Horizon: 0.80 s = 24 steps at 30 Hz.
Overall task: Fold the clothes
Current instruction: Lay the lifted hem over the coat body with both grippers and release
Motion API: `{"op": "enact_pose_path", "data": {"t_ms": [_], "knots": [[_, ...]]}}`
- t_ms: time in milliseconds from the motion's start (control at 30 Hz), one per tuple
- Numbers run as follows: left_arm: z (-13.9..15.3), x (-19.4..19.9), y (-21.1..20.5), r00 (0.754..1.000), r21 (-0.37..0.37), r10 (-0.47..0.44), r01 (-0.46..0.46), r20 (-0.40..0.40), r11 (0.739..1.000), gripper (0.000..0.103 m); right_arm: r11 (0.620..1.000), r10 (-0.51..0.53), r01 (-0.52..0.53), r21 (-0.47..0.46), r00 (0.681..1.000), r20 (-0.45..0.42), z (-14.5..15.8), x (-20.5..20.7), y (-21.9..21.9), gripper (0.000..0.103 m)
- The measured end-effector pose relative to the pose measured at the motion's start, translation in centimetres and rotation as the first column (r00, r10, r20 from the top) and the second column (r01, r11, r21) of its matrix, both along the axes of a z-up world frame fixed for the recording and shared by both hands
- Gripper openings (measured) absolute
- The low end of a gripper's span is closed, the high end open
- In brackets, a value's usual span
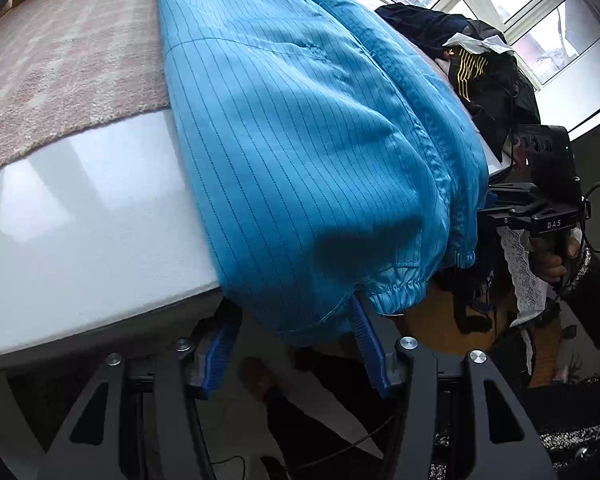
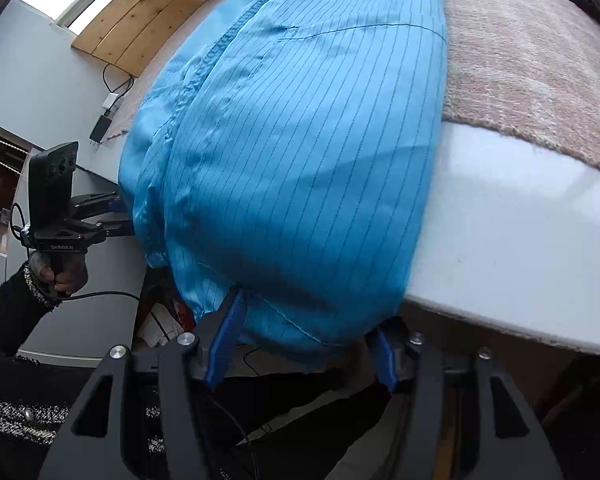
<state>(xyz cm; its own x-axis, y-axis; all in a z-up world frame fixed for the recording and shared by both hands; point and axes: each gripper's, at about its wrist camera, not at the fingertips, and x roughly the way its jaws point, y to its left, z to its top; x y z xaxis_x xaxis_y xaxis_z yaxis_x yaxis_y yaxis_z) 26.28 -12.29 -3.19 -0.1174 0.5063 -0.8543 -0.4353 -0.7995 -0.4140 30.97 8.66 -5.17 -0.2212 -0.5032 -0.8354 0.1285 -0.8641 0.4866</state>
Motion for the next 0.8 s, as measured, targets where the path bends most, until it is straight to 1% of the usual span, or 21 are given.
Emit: {"op": "enact_pose_path", "data": {"t_ms": [67,100,133,167,200,267,400,500,633,700,767,800], "knots": [[0.3,0.0,0.5,1.0,0.016,-0.021,0.021,-0.001,1.0,0.039,0.999,0.029,-0.029,-0.02,1.0,-0.002,-0.4,-0.5,-0.4,0.057],[0.4,0.0,0.8,1.0,0.003,-0.025,0.025,-0.009,1.0,0.019,0.999,0.031,-0.031,-0.033,1.0,0.003,-0.3,-0.6,-0.5,0.055],[0.7,-0.1,1.0,1.0,0.0,-0.028,0.028,-0.012,1.0,0.003,0.998,0.032,-0.032,-0.047,0.999,0.008,-0.2,-0.7,-0.5,0.049],[1.2,-0.2,0.9,1.0,0.01,-0.03,0.03,-0.008,0.999,0.003,0.997,0.028,-0.027,-0.067,0.999,0.019,0.0,-0.9,-0.3,0.03],[1.7,-0.3,0.8,1.0,0.022,-0.03,0.031,-0.006,0.999,0.002,0.995,0.015,-0.011,-0.096,0.999,0.032,0.3,-0.8,0.0,0.016],[3.1,-0.2,0.5,1.0,0.052,-0.028,0.028,-0.007,0.998,0.002,0.989,0.0,0.005,-0.146,0.999,0.034,1.8,-0.5,0.4,0.009],[6.7,-0.3,-0.2,1.0,0.119,-0.018,0.017,0.006,0.993,0.002,0.966,-0.026,0.035,-0.258,0.999,0.04,5.1,0.0,1.0,0.007],[9.5,-1.3,-0.4,1.0,0.145,-0.019,0.017,0.011,0.989,0.002,0.964,-0.019,0.025,-0.264,0.999,0.026,8.6,-0.7,0.8,0.006],[12.9,-5.2,-0.2,1.0,0.12,0.012,-0.011,-0.008,0.993,0.002,0.934,-0.066,0.074,-0.348,0.997,0.034,12.0,-3.0,1.7,0.006],[14.6,-7.2,-0.2,0.999,0.107,0.027,-0.025,-0.018,0.994,0.002,0.927,-0.086,0.092,-0.364,0.996,0.033,13.6,-5.4,2.2,0.006],[16.0,-10.7,-0.3,0.997,0.081,0.067,-0.065,-0.031,0.995,0.002,0.918,-0.104,0.113,-0.38,0.994,0.046,15.2,-8.0,2.7,0.006],[16.5,-13.0,0.0,0.994,0.059,0.095,-0.092,-0.05,0.994,0.004,0.916,-0.111,0.127,-0.38,0.992,0.063,15.1,-10.2,3.4,0.006]]}}
